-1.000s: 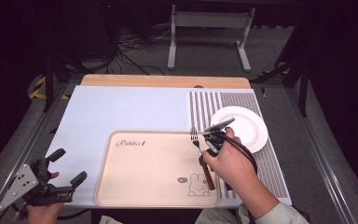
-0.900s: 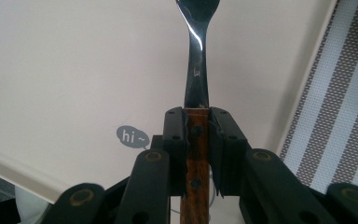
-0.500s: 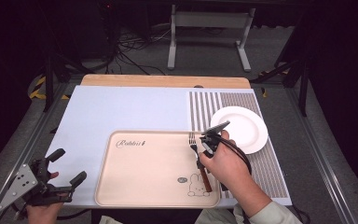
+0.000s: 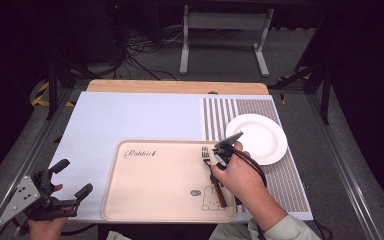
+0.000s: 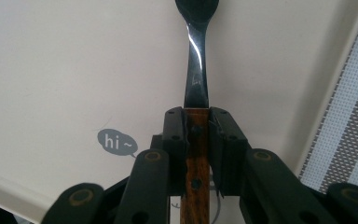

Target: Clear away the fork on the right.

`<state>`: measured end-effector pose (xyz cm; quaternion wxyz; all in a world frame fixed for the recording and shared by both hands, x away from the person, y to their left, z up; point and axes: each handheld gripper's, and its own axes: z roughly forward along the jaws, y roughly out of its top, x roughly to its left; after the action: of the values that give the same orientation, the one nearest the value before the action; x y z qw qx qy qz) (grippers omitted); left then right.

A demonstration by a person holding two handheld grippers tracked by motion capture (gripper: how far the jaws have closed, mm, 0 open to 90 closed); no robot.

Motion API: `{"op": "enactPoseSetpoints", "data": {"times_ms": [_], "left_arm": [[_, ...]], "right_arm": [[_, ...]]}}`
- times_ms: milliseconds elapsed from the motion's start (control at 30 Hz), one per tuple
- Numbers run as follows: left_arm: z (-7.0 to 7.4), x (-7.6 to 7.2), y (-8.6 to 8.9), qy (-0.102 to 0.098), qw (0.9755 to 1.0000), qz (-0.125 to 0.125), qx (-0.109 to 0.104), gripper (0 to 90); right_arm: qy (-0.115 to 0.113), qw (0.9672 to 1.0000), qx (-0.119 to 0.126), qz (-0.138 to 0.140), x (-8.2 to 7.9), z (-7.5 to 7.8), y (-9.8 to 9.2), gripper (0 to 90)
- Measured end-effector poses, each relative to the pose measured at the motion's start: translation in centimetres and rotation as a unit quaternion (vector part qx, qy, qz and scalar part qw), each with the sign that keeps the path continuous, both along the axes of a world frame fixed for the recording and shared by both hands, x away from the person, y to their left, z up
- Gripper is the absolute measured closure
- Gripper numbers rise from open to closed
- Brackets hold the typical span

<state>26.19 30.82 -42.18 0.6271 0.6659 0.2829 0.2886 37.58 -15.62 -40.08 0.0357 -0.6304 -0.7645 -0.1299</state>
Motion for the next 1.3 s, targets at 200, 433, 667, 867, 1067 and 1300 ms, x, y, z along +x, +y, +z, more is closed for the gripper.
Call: {"op": "enactPoseSetpoints", "data": {"times_ms": [200,433,667,867,1067,1300], "left_arm": [[0.0,0.0,0.0,0.0,1.0,0.0,0.0,0.0],[0.0,0.0,0.0,0.0,1.0,0.0,0.0,0.0],[0.0,0.0,0.0,0.0,1.0,0.0,-0.001,0.0],[0.0,0.0,0.0,0.0,1.0,0.0,0.0,0.0],[0.0,0.0,0.0,0.0,1.0,0.0,-0.001,0.0],[0.0,0.0,0.0,0.0,1.0,0.0,-0.001,0.0]], "right_arm": [[0.005,1.0,-0.004,-0.005,0.1,-0.2,-0.1,78.0],[0.012,0.9999,-0.007,-0.002,0.3,-0.6,0.0,77.9],[0.016,0.9998,-0.007,-0.003,0.3,-0.7,0.1,77.7],[0.018,0.9998,-0.004,-0.003,0.4,-0.9,0.1,76.8],[0.01,0.9999,0.0,0.012,0.4,-1.1,0.0,52.3],[-0.042,0.998,0.013,0.045,0.4,-1.4,0.1,27.1]]}}
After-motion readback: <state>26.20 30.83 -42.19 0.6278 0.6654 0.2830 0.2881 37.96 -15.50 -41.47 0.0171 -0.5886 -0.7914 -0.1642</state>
